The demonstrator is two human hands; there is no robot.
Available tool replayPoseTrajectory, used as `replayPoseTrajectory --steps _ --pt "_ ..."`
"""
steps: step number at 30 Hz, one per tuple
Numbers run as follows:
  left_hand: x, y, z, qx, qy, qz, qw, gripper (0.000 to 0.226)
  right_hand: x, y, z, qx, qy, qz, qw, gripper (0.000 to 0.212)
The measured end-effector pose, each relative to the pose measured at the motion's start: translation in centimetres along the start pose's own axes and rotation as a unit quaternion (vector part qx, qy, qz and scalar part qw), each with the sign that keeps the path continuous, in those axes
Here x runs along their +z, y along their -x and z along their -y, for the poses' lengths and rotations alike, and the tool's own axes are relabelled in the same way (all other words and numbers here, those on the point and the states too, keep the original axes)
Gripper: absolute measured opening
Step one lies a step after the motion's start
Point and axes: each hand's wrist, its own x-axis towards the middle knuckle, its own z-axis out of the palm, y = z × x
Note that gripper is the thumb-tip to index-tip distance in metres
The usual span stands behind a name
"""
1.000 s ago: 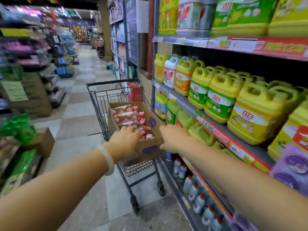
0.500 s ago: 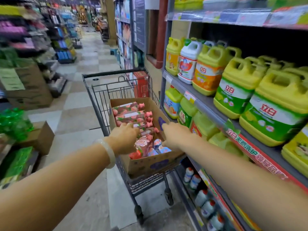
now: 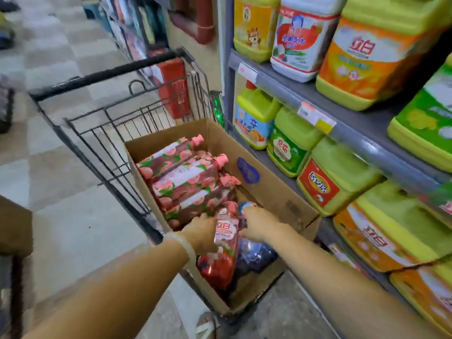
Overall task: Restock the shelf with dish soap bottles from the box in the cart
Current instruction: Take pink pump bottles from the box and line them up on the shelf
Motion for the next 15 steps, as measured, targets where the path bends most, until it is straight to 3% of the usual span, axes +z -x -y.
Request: replayPoseTrajectory --steps 5,8,10,13,15 --pt "2.7 -4.6 2.2 -0.023 0.089 0.094 0.991 0.047 3.4 -3.4 -0.8 0.067 -0.141 0.042 0.987 0.05" --pt "4.2 -6.5 2.8 -0.071 0.175 0.158 0.969 0.048 6.0 -5.8 -1.0 0.108 -0.266 0.05 0.957 0.056" --pt "4.8 -7.7 2.9 -0.072 0.221 0.208 0.95 0.051 9.1 -7.9 -1.6 0.14 -0.374 0.044 0.916 0.061" --pt "5.9 -9.6 3.2 -0.102 0.277 0.233 0.926 0.073 12.2 -9.3 -1.0 0.21 -0.543 0.052 0.812 0.049" --pt "6.5 -10.5 3.4 -0.119 0.284 0.242 0.92 0.083 12.7 -9.1 -0.2 0.238 -0.588 0.046 0.771 0.056"
